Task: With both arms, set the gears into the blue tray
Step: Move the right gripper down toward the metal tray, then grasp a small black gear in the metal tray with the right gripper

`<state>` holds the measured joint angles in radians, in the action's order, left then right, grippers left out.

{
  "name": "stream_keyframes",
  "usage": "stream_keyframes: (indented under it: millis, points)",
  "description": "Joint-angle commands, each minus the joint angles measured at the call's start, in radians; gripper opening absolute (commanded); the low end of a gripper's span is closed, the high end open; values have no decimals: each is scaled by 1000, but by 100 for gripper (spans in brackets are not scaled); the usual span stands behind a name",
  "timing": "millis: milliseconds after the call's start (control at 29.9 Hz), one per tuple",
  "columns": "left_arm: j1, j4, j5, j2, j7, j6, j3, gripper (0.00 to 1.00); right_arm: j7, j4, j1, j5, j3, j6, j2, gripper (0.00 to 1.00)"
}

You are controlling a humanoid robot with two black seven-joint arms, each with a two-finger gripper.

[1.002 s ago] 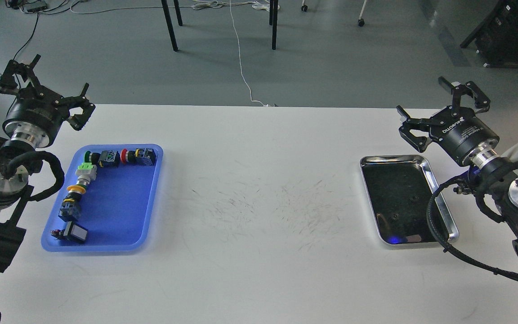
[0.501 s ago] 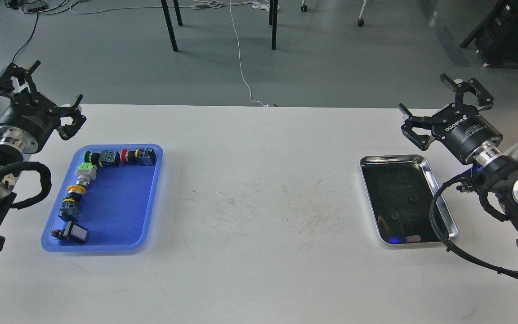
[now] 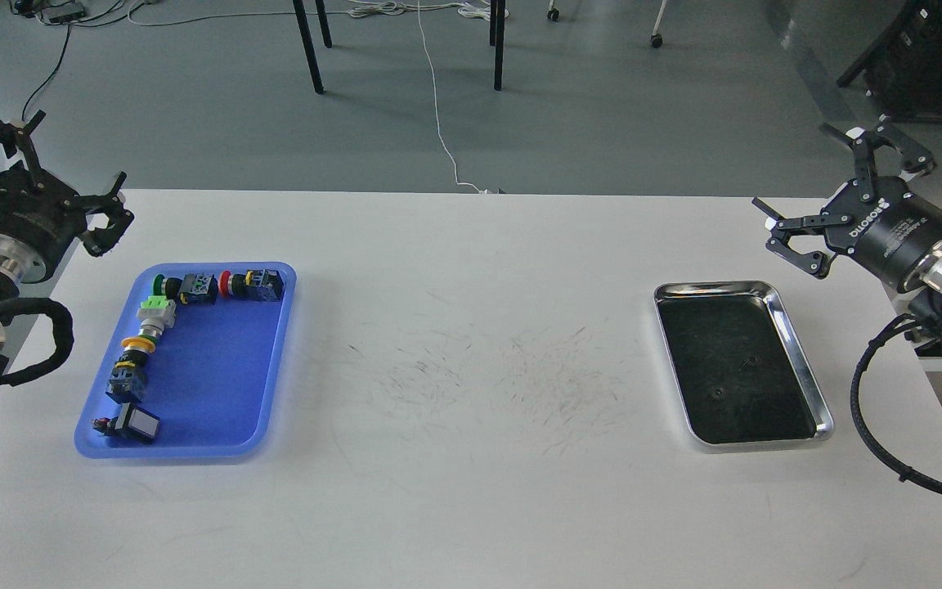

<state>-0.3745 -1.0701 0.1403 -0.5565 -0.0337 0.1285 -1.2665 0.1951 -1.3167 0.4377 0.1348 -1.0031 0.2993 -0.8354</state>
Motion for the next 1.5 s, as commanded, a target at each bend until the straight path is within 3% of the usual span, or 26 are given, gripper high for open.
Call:
stream_keyframes:
  millis: [0,100,301,501,601,835,1169,1470]
  points:
    - [0,1,2,13,0,-1,2,98,20,-126,6,-171,72,-35,-117,99]
    - [-1,1,2,23,0,-1,1,98,41,-199,27,-379,144,-40,-182,99]
    - [-1,1,4,18,0,-1,6,98,150,-225,200,-763,364,-40,-206,99]
    - [0,1,4,9,0,-4,6,98,152,-196,533,-918,852,-32,-165,99]
    - [0,1,4,7,0,-6,6,98,147,-151,622,-969,1010,-31,-128,99]
    - [2,1,4,4,-9,-6,6,98,142,4,601,-1064,1054,-32,-13,99]
    - [3,1,4,6,-14,-6,10,98,141,74,547,-1069,1055,-37,58,97]
    - [3,2,51,6,-14,-1,10,98,135,120,533,-1069,1057,-40,82,88]
